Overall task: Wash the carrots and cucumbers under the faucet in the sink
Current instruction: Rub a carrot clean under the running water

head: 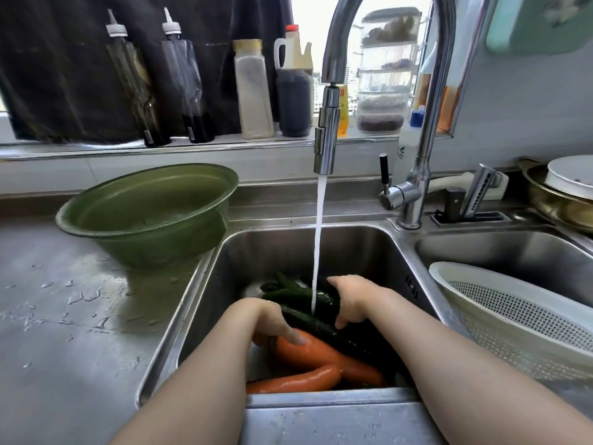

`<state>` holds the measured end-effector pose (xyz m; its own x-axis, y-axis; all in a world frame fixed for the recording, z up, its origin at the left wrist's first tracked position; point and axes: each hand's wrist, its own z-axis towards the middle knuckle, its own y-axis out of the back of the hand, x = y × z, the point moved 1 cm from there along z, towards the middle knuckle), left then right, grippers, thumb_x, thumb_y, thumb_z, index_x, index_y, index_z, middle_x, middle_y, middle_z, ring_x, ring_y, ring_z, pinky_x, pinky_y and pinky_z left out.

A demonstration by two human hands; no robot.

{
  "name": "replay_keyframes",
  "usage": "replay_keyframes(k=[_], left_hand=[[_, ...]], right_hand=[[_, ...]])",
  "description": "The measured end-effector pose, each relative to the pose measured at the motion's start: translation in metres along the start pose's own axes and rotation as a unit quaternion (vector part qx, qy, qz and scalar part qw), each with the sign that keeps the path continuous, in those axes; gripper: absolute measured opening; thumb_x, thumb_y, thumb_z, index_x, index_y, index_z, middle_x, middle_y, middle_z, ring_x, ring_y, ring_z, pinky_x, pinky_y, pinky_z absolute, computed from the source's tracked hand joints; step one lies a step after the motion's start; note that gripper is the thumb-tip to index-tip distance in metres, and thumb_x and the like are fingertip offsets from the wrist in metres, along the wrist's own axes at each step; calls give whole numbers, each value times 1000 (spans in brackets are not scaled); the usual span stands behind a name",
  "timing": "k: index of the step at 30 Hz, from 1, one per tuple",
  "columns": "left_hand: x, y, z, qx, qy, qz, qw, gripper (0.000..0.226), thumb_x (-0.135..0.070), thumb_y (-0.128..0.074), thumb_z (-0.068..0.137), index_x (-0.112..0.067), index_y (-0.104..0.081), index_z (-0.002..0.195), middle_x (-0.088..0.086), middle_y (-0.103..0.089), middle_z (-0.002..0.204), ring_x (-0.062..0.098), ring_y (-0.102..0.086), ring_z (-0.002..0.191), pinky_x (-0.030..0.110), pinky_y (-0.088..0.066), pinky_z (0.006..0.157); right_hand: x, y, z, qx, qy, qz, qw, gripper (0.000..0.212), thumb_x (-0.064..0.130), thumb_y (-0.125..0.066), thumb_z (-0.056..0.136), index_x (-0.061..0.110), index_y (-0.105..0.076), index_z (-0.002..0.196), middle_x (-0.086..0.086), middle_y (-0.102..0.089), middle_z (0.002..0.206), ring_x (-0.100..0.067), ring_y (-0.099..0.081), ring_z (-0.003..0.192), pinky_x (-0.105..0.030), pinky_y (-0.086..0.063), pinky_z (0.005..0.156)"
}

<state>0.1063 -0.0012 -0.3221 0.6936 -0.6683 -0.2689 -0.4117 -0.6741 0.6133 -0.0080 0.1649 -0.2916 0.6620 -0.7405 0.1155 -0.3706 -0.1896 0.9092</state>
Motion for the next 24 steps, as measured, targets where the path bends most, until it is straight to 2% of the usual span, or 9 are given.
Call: replay_keyframes(k=[2,5,7,11,13,15,19,21,24], left_hand=[[-2,-1,-1,28,13,34,999,117,-71,-87,50,-13,-54,146,13,-68,126,29,-69,111,43,-56,101],[-6,-3,-3,62,9,15,998,93,-48,-91,72,-22,-49,151,15,-60,134,33,-64,120,45,-56,102],[-10,-1,-10,80,-2,-14,997,85,-35,-92,75,-15,-52,147,18,-60,132,36,-67,117,47,-58,98],[-22,23,-34,-30,-109,-84,990,58,-26,-95,70,-13,-65,118,17,-65,119,35,-72,98,42,-65,73],[-23,36,-47,-109,-178,-179,961,45,-17,-95,70,-15,-70,107,10,-66,105,28,-72,90,35,-62,60],[-20,43,-51,-144,-218,-278,924,42,-15,-93,71,-17,-73,107,9,-71,105,26,-73,92,36,-62,61],[-20,46,-47,-185,-216,-491,824,39,-33,-86,80,-16,-70,111,14,-69,120,30,-70,105,40,-63,65],[-31,45,-45,-217,-196,-566,771,45,-42,-81,85,-16,-64,117,10,-63,118,30,-66,103,41,-62,64],[-50,38,-40,-235,-176,-618,729,48,-48,-73,90,-15,-58,122,8,-63,112,27,-66,96,44,-62,74]], right_hand=[[-3,1,-3,12,1,10,1000,107,33,-89,77,20,-26,162,-5,-38,163,-27,-40,148,-34,-38,117],[-3,1,-8,12,11,28,999,101,33,-88,79,23,-31,161,-4,-40,162,-26,-40,147,-33,-38,116],[-3,1,-7,-12,20,52,998,96,34,-86,80,24,-34,160,-3,-42,161,-26,-42,146,-32,-39,115],[-3,3,2,-78,62,183,978,54,36,-71,92,26,-59,144,1,-61,144,-18,-56,134,-28,-42,111],[-2,6,2,-111,93,288,946,26,32,-63,97,23,-76,117,2,-74,119,-15,-64,118,-29,-48,103],[1,10,-2,-98,114,396,906,25,34,-59,99,19,-79,100,-3,-75,97,-14,-67,97,-27,-54,87],[-2,8,-1,1,124,463,878,52,69,-64,83,26,-69,111,-2,-75,97,-19,-70,83,-33,-54,74],[-6,8,1,20,150,446,882,53,54,-75,81,24,-60,122,-7,-73,99,-20,-70,77,-36,-55,67],[-8,11,-3,33,150,467,871,49,37,-76,90,21,-49,127,-9,-66,98,-20,-65,68,-30,-52,54]])
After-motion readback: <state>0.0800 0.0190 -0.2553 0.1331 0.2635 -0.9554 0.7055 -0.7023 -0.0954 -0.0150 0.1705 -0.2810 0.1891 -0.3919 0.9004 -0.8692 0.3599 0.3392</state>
